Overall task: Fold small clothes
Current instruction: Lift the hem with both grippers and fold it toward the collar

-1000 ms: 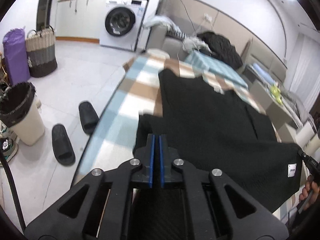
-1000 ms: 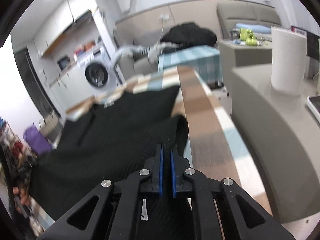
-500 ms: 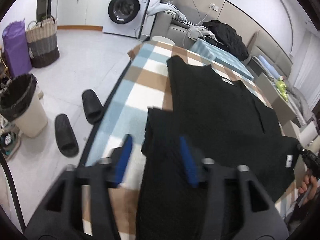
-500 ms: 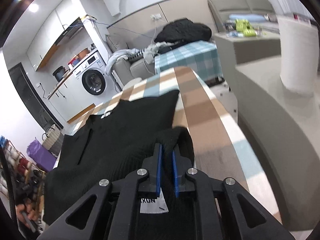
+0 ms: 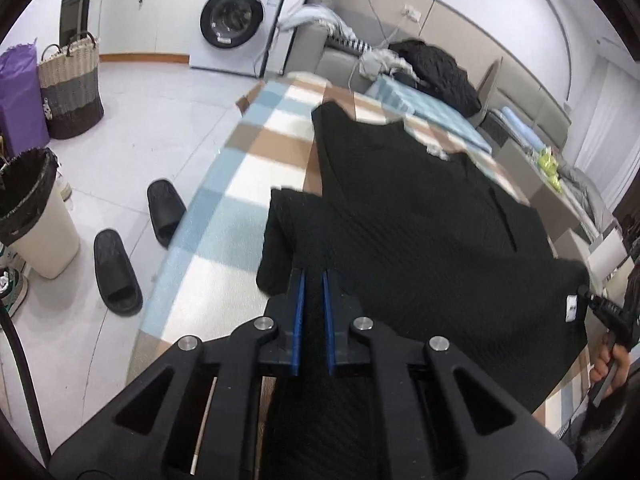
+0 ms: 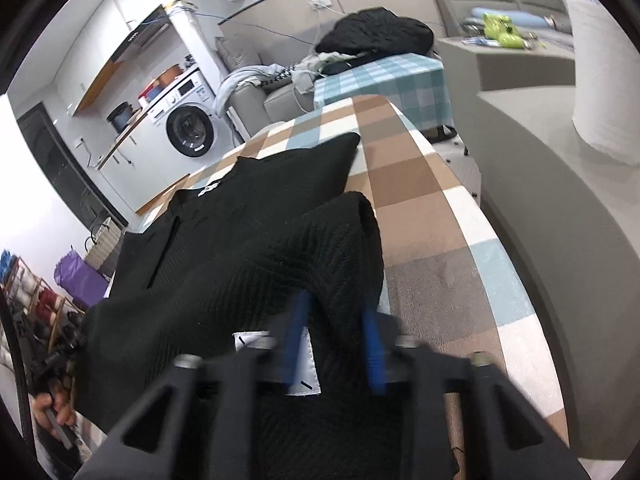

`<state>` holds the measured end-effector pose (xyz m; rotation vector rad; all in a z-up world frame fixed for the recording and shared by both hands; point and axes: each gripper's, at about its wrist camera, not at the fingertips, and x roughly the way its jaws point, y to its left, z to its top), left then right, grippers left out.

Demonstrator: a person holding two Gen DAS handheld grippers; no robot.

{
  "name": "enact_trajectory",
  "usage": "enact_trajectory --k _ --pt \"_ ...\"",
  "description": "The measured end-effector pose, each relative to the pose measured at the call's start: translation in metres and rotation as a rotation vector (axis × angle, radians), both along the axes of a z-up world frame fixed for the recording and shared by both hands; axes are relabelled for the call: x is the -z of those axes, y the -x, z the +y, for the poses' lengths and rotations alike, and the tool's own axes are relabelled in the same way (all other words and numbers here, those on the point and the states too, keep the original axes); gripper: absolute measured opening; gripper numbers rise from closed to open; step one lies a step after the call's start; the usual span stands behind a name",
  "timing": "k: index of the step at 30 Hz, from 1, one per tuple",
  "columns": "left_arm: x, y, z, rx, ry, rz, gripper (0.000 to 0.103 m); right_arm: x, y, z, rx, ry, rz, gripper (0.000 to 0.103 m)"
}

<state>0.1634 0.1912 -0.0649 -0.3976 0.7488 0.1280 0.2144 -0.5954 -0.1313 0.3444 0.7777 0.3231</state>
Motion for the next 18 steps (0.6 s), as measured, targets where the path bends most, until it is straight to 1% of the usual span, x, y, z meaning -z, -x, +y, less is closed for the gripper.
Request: enact_trajectory --k 3,4,7,10,13,17,18 --pt "-0.013 -0.001 0.003 -0.009 -0.002 -0.048 0.005 -0.01 0.01 -0.009 0.011 -0.072 -0.069 0.004" --pt "-0.018 -0.004 0.003 -0.01 -0.007 -0.062 0.005 -0.017 0.013 -0.011 0.039 -0.067 -0.095 0.003" --pt "-0.03 -0.018 0.008 -0.017 -0.018 -0.098 0.004 -0.032 0.014 -0.013 0.089 -0.054 -0.136 0.003" --pt "-0.04 -0.038 0.014 -0.031 -0.013 -0.124 0.004 -0.041 0.007 -0.007 0.122 -0.039 -0.155 0.003" --pt "-0.042 -0.064 0.021 -0.042 -0.016 -0.123 0.004 -0.042 -0.009 0.001 0.176 -0.022 -0.132 0.003" --pt "-0.029 -0.094 0.03 -0.08 -0.028 -0.071 0.004 -0.028 -0.033 0.005 0.26 -0.01 -0.057 0.003" --pt "-0.024 -0.1 0.033 -0.104 -0.049 -0.047 0.004 -0.024 -0.038 0.004 0.269 -0.008 -0.034 0.003"
